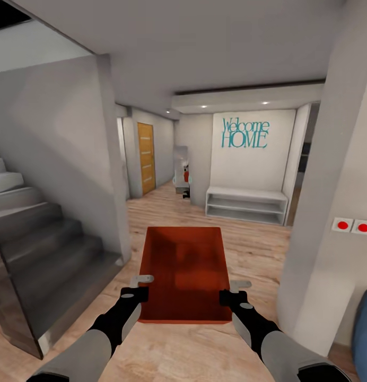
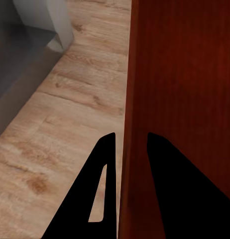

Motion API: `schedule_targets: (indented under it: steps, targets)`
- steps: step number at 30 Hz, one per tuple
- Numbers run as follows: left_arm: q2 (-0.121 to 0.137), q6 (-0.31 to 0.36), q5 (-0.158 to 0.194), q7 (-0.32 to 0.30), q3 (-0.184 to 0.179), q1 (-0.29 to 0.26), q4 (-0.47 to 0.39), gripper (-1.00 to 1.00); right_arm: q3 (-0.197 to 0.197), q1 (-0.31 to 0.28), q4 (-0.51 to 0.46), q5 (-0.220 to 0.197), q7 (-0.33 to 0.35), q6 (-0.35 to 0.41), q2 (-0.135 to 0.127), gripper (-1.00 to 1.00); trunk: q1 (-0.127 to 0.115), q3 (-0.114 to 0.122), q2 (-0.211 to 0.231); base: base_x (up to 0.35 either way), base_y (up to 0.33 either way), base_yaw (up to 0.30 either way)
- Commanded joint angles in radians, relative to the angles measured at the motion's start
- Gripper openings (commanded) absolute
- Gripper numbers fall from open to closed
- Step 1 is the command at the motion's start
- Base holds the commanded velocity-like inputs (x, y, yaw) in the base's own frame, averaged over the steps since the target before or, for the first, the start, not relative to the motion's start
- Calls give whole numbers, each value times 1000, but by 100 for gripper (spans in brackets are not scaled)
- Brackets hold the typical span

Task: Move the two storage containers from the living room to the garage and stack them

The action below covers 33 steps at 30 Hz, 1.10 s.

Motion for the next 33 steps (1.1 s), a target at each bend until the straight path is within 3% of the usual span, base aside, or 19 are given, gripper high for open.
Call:
schedule_targets:
  steps: [1,33]
  targets:
    - [1,9,1,14,32,0,0,-100,-23,-1,-3,-2,-1,-17,0,-100,1,0,-1,323,0,0]
    - [10,7,12,6,32,0,-3,-100,-23,-1,5,-4,-2,-20,-3,-100,1,0,-1,323,0,0]
